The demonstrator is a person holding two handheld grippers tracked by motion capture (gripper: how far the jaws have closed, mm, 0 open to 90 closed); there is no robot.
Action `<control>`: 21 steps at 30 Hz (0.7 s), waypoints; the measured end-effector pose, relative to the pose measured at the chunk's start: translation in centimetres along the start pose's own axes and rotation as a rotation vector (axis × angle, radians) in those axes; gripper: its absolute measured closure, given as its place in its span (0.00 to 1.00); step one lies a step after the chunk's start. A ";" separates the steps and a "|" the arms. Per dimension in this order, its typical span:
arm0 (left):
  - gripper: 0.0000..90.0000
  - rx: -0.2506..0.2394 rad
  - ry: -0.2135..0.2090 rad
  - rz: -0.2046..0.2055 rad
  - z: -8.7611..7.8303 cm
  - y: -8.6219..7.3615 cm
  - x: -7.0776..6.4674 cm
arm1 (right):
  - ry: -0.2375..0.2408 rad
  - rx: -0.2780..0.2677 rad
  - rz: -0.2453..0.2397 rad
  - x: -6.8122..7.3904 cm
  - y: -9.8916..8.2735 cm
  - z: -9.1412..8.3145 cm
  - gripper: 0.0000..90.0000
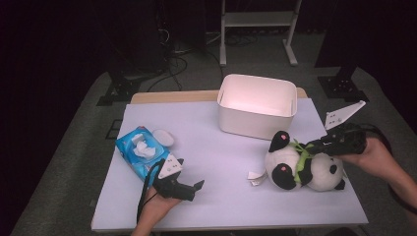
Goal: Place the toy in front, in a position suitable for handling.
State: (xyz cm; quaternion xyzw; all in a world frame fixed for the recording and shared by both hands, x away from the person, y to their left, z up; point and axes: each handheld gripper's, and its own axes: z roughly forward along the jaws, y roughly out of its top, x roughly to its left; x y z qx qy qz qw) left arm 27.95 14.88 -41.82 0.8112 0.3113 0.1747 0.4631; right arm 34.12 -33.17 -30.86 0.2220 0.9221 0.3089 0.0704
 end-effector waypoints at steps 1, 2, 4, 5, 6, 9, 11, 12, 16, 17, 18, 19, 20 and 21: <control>0.00 0.003 0.001 0.000 0.0 0.0 0.1 | 0.001 -0.002 -0.013 0.2 0.2 -0.2 0.86; 0.00 0.003 0.001 0.000 0.0 0.0 0.1 | 0.001 -0.001 -0.012 0.3 0.3 -0.2 0.87; 0.00 0.002 0.003 -0.002 0.0 0.0 0.1 | 0.000 -0.003 -0.016 0.4 0.4 -0.2 0.87; 0.00 0.001 0.003 -0.002 -0.1 0.0 0.1 | -0.005 -0.002 -0.020 0.5 0.6 -0.3 0.87; 0.00 0.000 0.004 -0.002 -0.1 0.0 0.1 | -0.013 -0.007 -0.029 0.7 0.8 -0.4 0.87; 0.00 -0.001 0.005 0.000 -0.1 0.0 0.1 | -0.018 -0.021 -0.038 1.0 1.1 -0.5 0.87; 0.00 0.003 0.006 0.002 -0.1 0.0 0.1 | -0.026 -0.039 -0.053 1.7 1.8 -0.6 0.87; 0.00 0.003 0.006 0.002 -0.1 0.0 0.1 | -0.026 -0.039 -0.053 1.7 1.8 -0.6 0.87; 0.00 0.001 0.016 0.002 -0.3 0.0 0.4 | -0.014 -0.052 -0.093 2.7 3.8 -0.1 0.87; 0.00 -0.002 0.017 -0.003 -0.3 -0.1 0.4 | -0.007 -0.054 -0.099 2.8 4.2 0.1 0.87; 0.00 -0.002 0.019 -0.004 -0.4 -0.1 0.5 | -0.001 -0.055 -0.105 3.0 4.6 0.3 0.87; 0.00 -0.001 0.021 -0.003 -0.4 -0.1 0.6 | 0.005 -0.056 -0.113 3.2 5.1 0.5 0.87; 0.00 0.000 0.023 -0.003 -0.5 -0.1 0.7 | 0.010 -0.055 -0.119 3.4 5.6 0.7 0.87; 0.00 -0.001 0.025 -0.005 -0.5 -0.1 0.8 | 0.018 -0.056 -0.128 3.5 6.0 1.0 0.87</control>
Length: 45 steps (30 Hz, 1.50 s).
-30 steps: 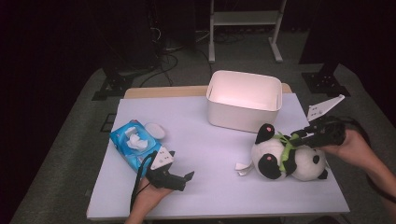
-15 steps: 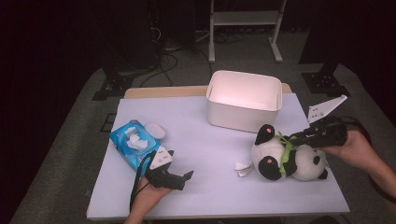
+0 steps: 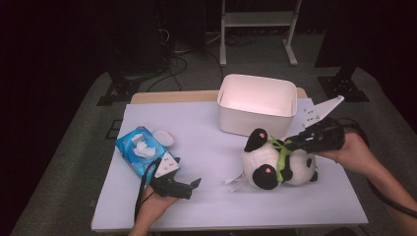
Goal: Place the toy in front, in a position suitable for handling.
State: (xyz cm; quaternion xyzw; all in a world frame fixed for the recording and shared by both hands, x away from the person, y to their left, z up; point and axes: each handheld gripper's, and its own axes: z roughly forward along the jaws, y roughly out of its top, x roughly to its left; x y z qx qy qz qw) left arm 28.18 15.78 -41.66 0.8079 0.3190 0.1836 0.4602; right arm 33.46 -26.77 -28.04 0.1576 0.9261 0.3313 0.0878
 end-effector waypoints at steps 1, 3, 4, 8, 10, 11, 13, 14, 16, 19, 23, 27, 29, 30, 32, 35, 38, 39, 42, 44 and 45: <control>0.00 0.000 0.004 -0.001 -0.1 0.0 0.1 | 0.005 0.001 -0.003 0.1 0.3 0.2 0.87; 0.00 -0.004 0.006 -0.002 -0.2 0.0 0.2 | 0.010 0.002 -0.015 0.2 0.9 0.6 0.87; 0.00 -0.007 0.010 -0.005 -0.3 0.0 0.3 | 0.022 0.007 -0.025 0.4 1.8 1.3 0.87; 0.00 -0.012 0.014 -0.008 -0.4 0.0 0.5 | 0.032 0.012 -0.039 0.6 3.3 2.2 0.87; 0.00 -0.011 0.016 -0.008 -0.4 -0.1 0.6 | 0.037 0.015 -0.044 0.7 3.7 2.5 0.87; 0.00 -0.008 0.019 -0.004 -0.5 -0.1 0.6 | 0.041 0.020 -0.051 0.7 4.2 2.8 0.87; 0.00 -0.009 0.023 -0.004 -0.5 -0.1 0.7 | 0.048 0.028 -0.058 0.8 4.9 3.3 0.87; 0.00 -0.009 0.025 -0.003 -0.6 -0.1 0.8 | 0.057 0.036 -0.065 0.9 5.6 3.9 0.87; 0.00 -0.010 0.028 -0.005 -0.7 -0.1 0.9 | 0.071 0.042 -0.076 0.9 6.5 4.7 0.87; 0.00 -0.010 0.033 -0.009 -0.8 -0.2 1.1 | 0.091 0.041 -0.086 1.0 7.4 5.7 0.87; 0.00 -0.014 0.038 -0.010 -0.9 -0.2 1.3 | 0.119 0.045 -0.086 1.0 8.3 7.1 0.86; 0.00 -0.014 0.041 -0.018 -1.0 -0.3 1.6 | 0.178 0.061 -0.080 1.1 8.4 9.5 0.84; 0.00 -0.019 0.041 -0.028 -1.1 -0.4 1.8 | 0.197 0.026 -0.055 0.8 7.9 10.2 0.80; 0.00 -0.019 0.044 -0.031 -1.2 -0.4 1.8 | 0.202 0.005 -0.042 0.5 7.6 10.1 0.79; 0.00 -0.021 0.046 -0.036 -1.2 -0.4 1.8 | 0.211 -0.028 -0.014 -0.2 6.9 9.9 0.71; 0.00 -0.022 0.044 -0.039 -1.2 -0.4 1.9 | 0.221 -0.035 0.030 -0.9 6.0 9.8 0.63; 0.02 -0.016 0.042 -0.025 -1.4 -0.2 1.8 | 0.204 -0.067 0.068 -2.1 3.7 9.7 0.60; 0.02 -0.016 0.042 -0.025 -1.4 -0.2 1.8 | 0.204 -0.067 0.068 -2.1 3.7 9.7 0.60; 0.04 -0.013 0.037 -0.026 -1.5 0.0 1.9 | 0.188 -0.081 0.074 -2.7 1.6 10.2 0.57; 0.05 -0.012 0.039 -0.018 -1.9 0.3 2.1 | 0.185 -0.086 0.071 -3.0 0.8 10.6 0.57; 0.06 -0.012 0.039 -0.018 -1.9 0.3 2.1 | 0.185 -0.086 0.071 -3.0 0.8 10.6 0.57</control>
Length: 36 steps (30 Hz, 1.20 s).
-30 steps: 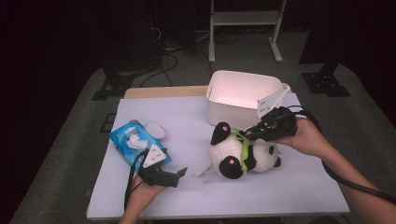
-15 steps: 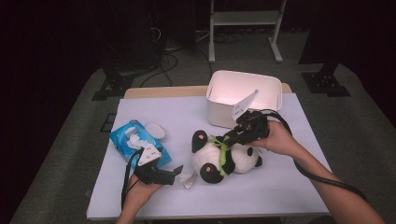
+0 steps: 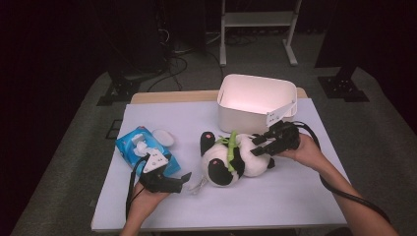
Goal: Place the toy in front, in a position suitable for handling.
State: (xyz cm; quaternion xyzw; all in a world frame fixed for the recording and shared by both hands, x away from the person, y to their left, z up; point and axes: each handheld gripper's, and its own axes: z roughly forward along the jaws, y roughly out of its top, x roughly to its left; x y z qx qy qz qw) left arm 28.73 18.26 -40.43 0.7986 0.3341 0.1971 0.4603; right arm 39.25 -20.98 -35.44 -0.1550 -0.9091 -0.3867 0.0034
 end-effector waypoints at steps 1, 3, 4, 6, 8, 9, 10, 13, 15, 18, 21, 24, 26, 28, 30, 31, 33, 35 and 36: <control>0.06 -0.002 0.007 0.008 -0.2 0.2 0.1 | 0.005 -0.026 0.004 -0.2 -0.4 0.0 0.57; 0.11 -0.004 0.015 0.022 -0.9 0.5 0.7 | 0.002 -0.030 0.000 -0.3 -0.6 0.0 0.56; 0.13 -0.004 0.023 0.017 -1.1 0.6 0.9 | -0.002 -0.025 -0.001 -0.3 -0.6 0.1 0.55; 0.15 -0.004 0.029 0.011 -1.3 0.7 1.2 | -0.015 -0.022 -0.013 -0.2 -0.7 0.3 0.53; 0.20 0.014 0.023 0.009 -1.9 0.8 2.0 | -0.025 -0.018 -0.030 0.1 -0.7 0.4 0.53; 0.22 0.020 0.022 0.010 -2.1 0.9 2.2 | -0.029 -0.019 -0.036 0.1 -0.8 0.5 0.52; 0.23 0.020 0.022 0.010 -2.1 0.9 2.2 | -0.029 -0.019 -0.036 0.1 -0.8 0.5 0.52; 0.25 0.047 0.034 0.035 -2.7 1.2 3.1 | -0.031 -0.023 -0.047 0.3 -0.9 0.5 0.51; 0.25 0.052 0.034 0.045 -2.9 1.3 3.3 | -0.030 -0.024 -0.048 0.3 -1.0 0.5 0.51; 0.28 0.074 0.031 0.083 -3.2 1.7 3.8 | -0.032 -0.018 -0.051 0.5 -1.0 0.6 0.49; 0.32 0.082 0.031 0.111 -3.5 2.0 4.1 | -0.038 -0.004 -0.060 0.6 -0.9 0.6 0.48; 0.35 0.094 0.035 0.125 -3.6 2.1 4.4 | -0.041 0.001 -0.068 0.7 -0.8 0.7 0.47; 0.39 0.110 0.037 0.141 -3.7 2.1 4.8 | -0.043 0.008 -0.068 0.7 -0.7 0.8 0.46; 0.43 0.137 0.038 0.164 -3.8 2.0 5.4 | -0.044 0.010 -0.071 0.7 -0.6 0.8 0.46; 0.47 0.154 0.040 0.178 -3.9 2.0 5.6 | -0.043 0.010 -0.070 0.7 -0.6 0.9 0.45; 0.47 0.168 0.043 0.188 -3.9 2.0 5.8 | -0.043 0.010 -0.070 0.7 -0.6 0.9 0.45; 0.51 0.197 0.049 0.199 -4.0 1.8 6.3 | -0.041 0.006 -0.068 0.7 -0.7 0.9 0.45; 0.53 0.220 0.058 0.222 -3.9 1.7 6.6 | -0.040 0.005 -0.067 0.7 -0.7 0.9 0.45; 0.54 0.220 0.058 0.222 -3.9 1.7 6.6 | -0.040 0.005 -0.067 0.7 -0.7 0.9 0.45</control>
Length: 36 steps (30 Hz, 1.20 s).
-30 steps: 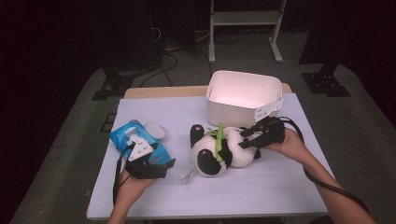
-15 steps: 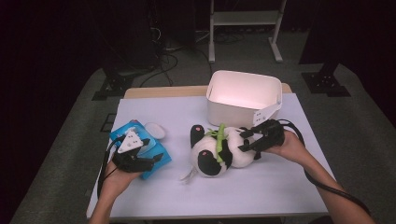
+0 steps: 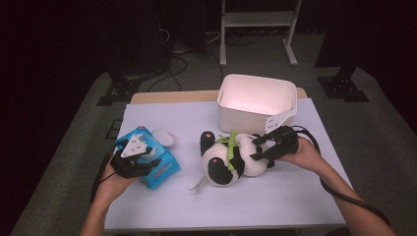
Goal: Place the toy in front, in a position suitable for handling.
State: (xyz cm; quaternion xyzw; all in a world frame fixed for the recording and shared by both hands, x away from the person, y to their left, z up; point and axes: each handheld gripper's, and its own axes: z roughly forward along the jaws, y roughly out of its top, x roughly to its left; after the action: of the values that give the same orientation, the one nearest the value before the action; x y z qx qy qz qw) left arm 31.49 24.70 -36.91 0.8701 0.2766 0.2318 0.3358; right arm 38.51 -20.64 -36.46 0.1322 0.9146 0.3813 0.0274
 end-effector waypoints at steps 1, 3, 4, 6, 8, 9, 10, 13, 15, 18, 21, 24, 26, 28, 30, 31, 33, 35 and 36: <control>0.54 0.010 0.006 0.015 0.1 0.0 0.1 | 0.000 -0.001 0.001 0.0 0.0 0.0 0.45; 0.58 0.026 0.013 0.030 0.3 0.0 0.3 | -0.001 -0.001 0.001 0.0 0.0 0.0 0.44; 0.63 0.039 0.019 0.039 0.5 0.0 0.4 | -0.001 -0.002 0.001 0.0 0.0 0.1 0.44; 0.70 0.056 0.022 0.049 0.8 0.1 0.5 | -0.001 -0.003 0.000 0.0 0.0 0.1 0.44; 0.79 0.066 0.038 0.070 1.0 0.0 0.7 | 0.001 -0.004 0.000 0.0 -0.1 0.1 0.44; 0.85 0.071 0.041 0.079 1.1 0.0 0.8 | 0.001 -0.004 0.001 0.0 -0.1 0.1 0.44; 0.89 0.080 0.046 0.090 1.1 -0.1 0.9 | 0.002 -0.005 0.001 0.0 -0.1 0.1 0.44; 0.98 0.084 0.043 0.089 1.1 -0.2 1.1 | 0.001 -0.006 -0.003 -0.1 -0.1 0.1 0.43; 0.99 0.090 0.031 0.089 1.0 -0.2 1.2 | 0.003 -0.007 0.000 -0.1 -0.1 0.1 0.43; 0.99 0.085 0.020 0.086 0.9 -0.2 1.2 | 0.002 -0.008 0.000 -0.1 -0.1 0.1 0.43; 0.99 0.082 -0.006 0.086 0.7 -0.1 1.2 | 0.002 -0.010 -0.003 -0.1 -0.1 0.1 0.43; 0.99 0.080 -0.019 0.089 0.6 0.0 1.1 | 0.002 -0.011 -0.003 -0.1 -0.1 0.1 0.43; 0.99 0.075 -0.036 0.087 0.6 0.1 1.0 | 0.004 -0.014 -0.001 -0.1 -0.2 0.1 0.43; 0.99 0.062 -0.061 0.085 0.4 0.4 0.9 | 0.005 -0.018 0.001 -0.2 -0.2 0.1 0.43; 0.99 0.048 -0.076 0.079 0.3 0.6 0.8 | 0.006 -0.019 0.000 -0.2 -0.2 0.1 0.43; 0.99 0.039 -0.085 0.077 0.2 0.7 0.7 | 0.007 -0.018 0.000 -0.1 -0.2 0.1 0.43; 0.99 0.025 -0.098 0.078 0.0 1.1 0.4 | 0.001 -0.012 -0.006 0.0 -0.2 0.1 0.42; 0.99 0.014 -0.116 0.084 -0.2 1.4 0.1 | -0.003 -0.009 -0.010 0.1 -0.2 0.1 0.42; 0.99 0.014 -0.116 0.084 -0.2 1.4 0.1 | -0.003 -0.009 -0.010 0.1 -0.2 0.1 0.42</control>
State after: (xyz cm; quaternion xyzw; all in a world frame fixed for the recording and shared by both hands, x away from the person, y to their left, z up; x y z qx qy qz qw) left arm 31.89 23.97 -35.71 0.8952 0.2218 0.1930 0.3350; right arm 38.41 -20.71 -36.67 0.1279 0.9135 0.3850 0.0311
